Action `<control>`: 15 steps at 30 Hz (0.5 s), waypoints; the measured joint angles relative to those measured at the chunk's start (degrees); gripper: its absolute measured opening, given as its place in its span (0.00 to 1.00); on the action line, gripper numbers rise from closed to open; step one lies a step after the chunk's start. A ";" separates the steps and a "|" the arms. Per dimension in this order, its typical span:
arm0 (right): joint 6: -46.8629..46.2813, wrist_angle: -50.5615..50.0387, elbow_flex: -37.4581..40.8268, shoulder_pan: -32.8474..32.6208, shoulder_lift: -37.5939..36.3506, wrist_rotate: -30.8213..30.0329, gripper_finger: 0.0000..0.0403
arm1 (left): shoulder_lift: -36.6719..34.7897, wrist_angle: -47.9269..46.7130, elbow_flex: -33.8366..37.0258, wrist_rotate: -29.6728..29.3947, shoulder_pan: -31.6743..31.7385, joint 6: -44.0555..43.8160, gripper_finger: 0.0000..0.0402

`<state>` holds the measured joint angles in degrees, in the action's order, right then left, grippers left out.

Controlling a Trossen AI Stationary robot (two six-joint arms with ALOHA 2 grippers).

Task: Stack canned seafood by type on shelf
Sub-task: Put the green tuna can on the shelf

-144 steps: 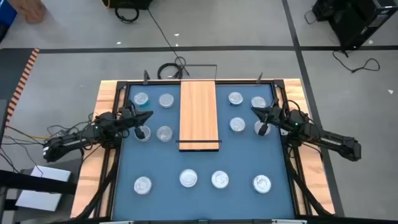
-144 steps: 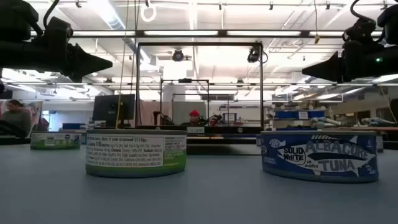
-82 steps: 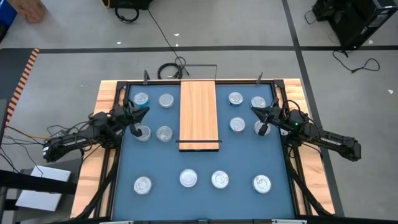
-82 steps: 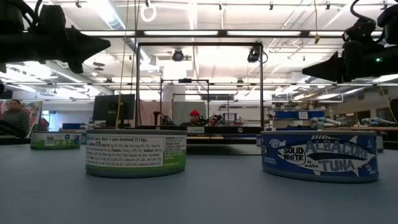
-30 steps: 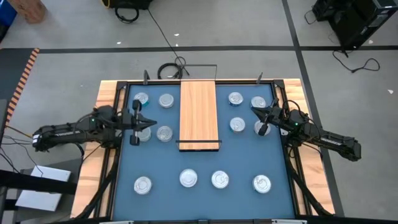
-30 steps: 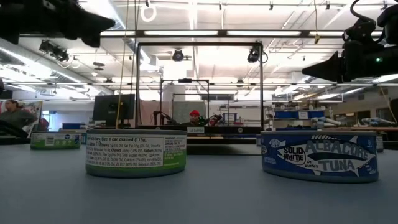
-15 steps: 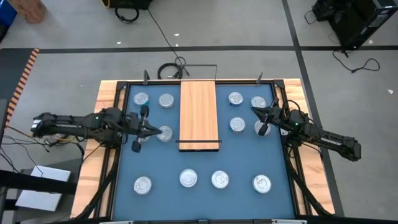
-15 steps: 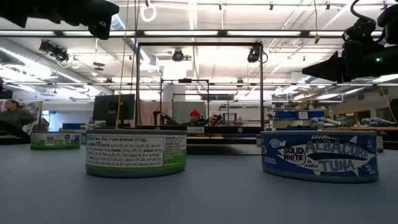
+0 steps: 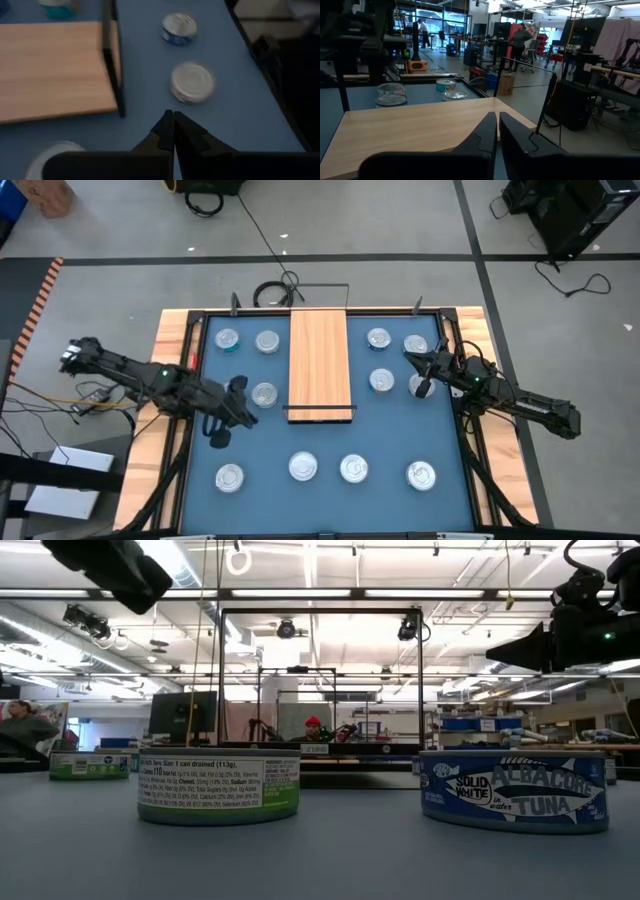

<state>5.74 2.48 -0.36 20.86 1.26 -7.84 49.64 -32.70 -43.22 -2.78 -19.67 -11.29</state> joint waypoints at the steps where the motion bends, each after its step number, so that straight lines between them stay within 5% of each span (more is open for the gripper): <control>1: 0.00 0.00 -0.02 -0.02 0.02 0.02 0.08 | 0.87 -0.41 -0.45 -0.13 -1.33 -0.94 0.04; 5: -0.01 0.00 -0.01 -0.02 0.00 0.02 0.07 | 4.64 -0.55 -0.64 -0.90 -6.22 -5.52 0.04; 9: 0.00 0.00 -0.02 -0.02 0.00 0.00 0.07 | 10.78 0.79 -0.64 -7.58 -12.09 -6.48 0.04; 15: 0.00 0.00 -0.01 -0.02 0.02 0.02 0.08 | 23.06 14.53 -0.90 -14.06 -17.09 0.04 0.04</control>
<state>5.74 2.48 -0.37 20.85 1.28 -7.82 72.70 -18.18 -44.12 -16.84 -36.76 -11.25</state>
